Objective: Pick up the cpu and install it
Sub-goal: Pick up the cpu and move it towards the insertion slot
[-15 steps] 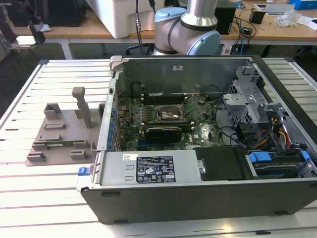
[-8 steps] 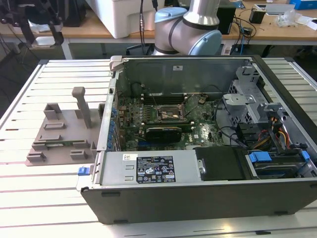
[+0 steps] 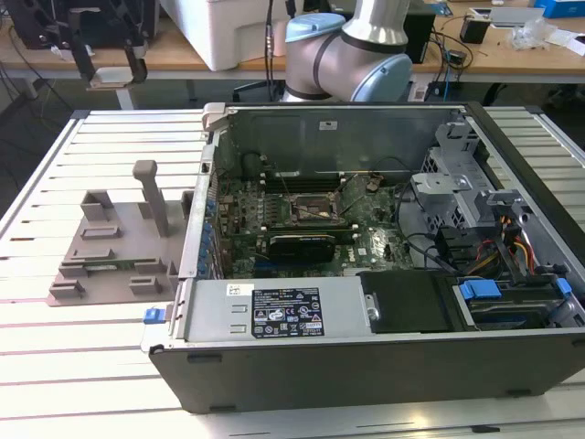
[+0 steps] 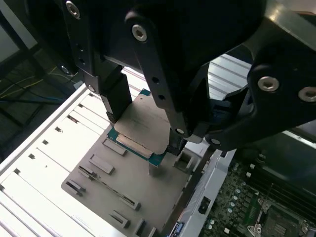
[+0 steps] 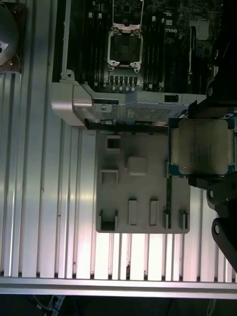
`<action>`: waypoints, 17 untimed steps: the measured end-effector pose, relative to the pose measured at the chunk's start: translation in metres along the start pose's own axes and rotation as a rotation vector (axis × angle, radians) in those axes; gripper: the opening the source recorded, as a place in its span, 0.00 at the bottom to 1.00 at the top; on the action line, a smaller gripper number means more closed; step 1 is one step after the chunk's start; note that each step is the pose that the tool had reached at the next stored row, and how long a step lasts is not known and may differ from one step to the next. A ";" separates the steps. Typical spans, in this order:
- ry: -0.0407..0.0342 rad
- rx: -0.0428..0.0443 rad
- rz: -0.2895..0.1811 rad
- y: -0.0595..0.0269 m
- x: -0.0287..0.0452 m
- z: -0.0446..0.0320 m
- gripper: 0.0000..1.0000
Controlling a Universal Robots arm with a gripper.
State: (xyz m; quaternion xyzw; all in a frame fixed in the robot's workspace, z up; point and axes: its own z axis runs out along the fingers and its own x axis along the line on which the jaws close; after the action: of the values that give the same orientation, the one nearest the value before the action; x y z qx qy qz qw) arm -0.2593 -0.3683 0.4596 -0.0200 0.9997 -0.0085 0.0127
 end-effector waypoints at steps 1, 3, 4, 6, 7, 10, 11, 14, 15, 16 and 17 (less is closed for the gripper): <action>0.0000 -0.0001 0.000 -0.0001 -0.0026 0.0001 0.54; 0.0015 0.0000 0.000 -0.0006 -0.0149 0.0004 0.54; 0.0024 -0.0001 0.000 -0.0007 -0.0188 0.0007 0.54; 0.0041 -0.0003 0.000 -0.0010 -0.0267 0.0016 0.54; 0.0056 -0.0003 0.000 -0.0011 -0.0340 0.0027 0.54; 0.0079 -0.0003 0.000 -0.0016 -0.0503 0.0049 0.54; 0.0094 0.0001 0.000 -0.0016 -0.0562 0.0065 0.54; 0.0144 0.0008 0.000 -0.0010 -0.0720 0.0129 0.54; 0.0156 0.0010 0.000 -0.0007 -0.0751 0.0146 0.54; 0.0166 0.0011 0.000 -0.0004 -0.0782 0.0164 0.54; 0.0180 0.0011 0.000 0.0001 -0.0828 0.0194 0.54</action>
State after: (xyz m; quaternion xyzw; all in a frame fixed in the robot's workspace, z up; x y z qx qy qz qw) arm -0.1761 -0.3652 0.4423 -0.0200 0.9998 -0.0092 0.0037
